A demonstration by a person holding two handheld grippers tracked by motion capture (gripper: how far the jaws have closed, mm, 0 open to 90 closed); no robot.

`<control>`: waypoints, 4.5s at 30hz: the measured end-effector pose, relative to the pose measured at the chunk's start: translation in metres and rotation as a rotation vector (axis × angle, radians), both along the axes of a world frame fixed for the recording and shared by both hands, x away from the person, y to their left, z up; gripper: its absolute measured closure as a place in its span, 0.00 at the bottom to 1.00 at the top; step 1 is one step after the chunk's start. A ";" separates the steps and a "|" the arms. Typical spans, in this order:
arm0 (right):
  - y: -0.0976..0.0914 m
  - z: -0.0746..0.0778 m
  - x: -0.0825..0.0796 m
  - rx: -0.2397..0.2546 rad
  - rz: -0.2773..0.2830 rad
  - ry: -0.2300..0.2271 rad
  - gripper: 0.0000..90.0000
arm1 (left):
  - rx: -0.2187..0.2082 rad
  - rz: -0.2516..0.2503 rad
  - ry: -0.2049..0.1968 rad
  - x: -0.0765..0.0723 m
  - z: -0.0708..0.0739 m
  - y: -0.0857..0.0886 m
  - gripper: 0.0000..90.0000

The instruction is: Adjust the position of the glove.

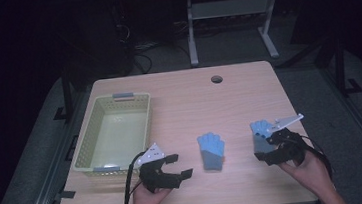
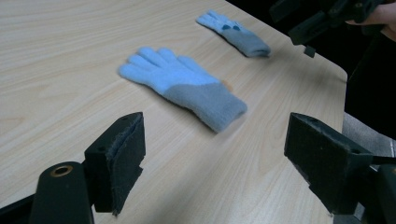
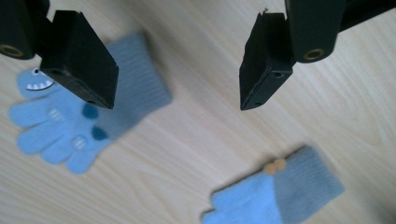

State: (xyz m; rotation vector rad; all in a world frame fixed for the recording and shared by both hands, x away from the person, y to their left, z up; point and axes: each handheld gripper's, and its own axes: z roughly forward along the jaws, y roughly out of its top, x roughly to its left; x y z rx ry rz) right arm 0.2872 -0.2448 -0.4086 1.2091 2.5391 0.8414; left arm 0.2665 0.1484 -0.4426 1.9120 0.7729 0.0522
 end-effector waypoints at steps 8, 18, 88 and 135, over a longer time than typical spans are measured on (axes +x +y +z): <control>-0.007 -0.001 0.022 -0.010 -0.029 0.052 0.34 | -0.001 -0.003 0.004 0.003 -0.002 -0.001 0.22; -0.011 -0.004 0.043 -0.042 -0.059 0.078 0.39 | -0.012 0.001 0.004 0.002 0.000 -0.001 0.22; 0.016 0.017 0.049 -0.081 -0.115 0.052 0.91 | -0.065 0.013 0.019 0.003 0.001 0.004 0.22; 0.134 0.012 0.047 -0.049 0.158 0.116 0.91 | -0.087 0.053 -0.009 0.002 0.004 0.010 0.24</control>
